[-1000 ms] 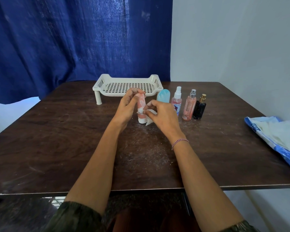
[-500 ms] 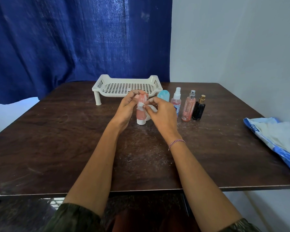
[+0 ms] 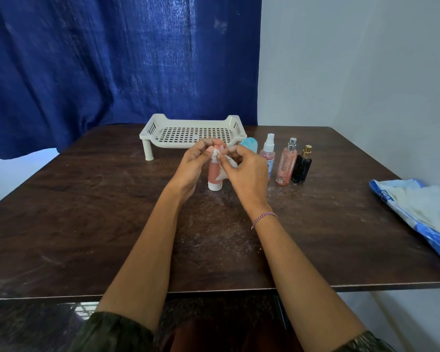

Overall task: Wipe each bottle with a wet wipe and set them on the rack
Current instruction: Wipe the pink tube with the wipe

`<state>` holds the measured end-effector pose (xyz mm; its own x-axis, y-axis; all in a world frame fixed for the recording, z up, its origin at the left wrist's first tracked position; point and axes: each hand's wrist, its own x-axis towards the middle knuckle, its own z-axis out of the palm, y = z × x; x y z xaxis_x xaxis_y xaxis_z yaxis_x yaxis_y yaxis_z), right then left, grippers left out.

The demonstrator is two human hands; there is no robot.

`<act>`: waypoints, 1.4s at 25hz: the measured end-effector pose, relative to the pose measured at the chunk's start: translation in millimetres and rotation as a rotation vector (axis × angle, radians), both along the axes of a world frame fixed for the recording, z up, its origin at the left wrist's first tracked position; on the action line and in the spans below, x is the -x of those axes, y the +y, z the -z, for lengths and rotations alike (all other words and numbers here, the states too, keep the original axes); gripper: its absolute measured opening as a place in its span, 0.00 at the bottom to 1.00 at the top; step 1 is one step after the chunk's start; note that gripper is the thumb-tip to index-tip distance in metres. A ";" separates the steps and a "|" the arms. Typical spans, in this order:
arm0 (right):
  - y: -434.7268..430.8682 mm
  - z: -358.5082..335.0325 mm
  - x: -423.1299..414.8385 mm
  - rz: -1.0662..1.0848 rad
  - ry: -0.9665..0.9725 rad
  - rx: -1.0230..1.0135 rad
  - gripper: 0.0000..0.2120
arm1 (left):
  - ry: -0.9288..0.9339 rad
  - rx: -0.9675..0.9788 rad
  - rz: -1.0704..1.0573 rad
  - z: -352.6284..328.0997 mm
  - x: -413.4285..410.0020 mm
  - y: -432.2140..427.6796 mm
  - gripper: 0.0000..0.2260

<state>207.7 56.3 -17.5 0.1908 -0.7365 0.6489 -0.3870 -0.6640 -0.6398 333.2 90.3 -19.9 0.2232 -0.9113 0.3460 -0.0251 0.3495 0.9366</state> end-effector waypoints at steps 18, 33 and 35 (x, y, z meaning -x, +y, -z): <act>1.9 1.3 -6.8 -0.085 -0.026 0.097 0.12 | 0.071 -0.038 -0.005 1.9 0.3 -0.6 0.13; -2.1 -3.5 -4.2 -0.056 -0.048 0.059 0.13 | -0.057 0.062 -0.079 3.4 4.1 -2.9 0.10; -4.5 -3.2 -2.2 -0.019 -0.069 0.019 0.13 | -0.077 0.075 -0.079 3.4 4.7 -2.3 0.10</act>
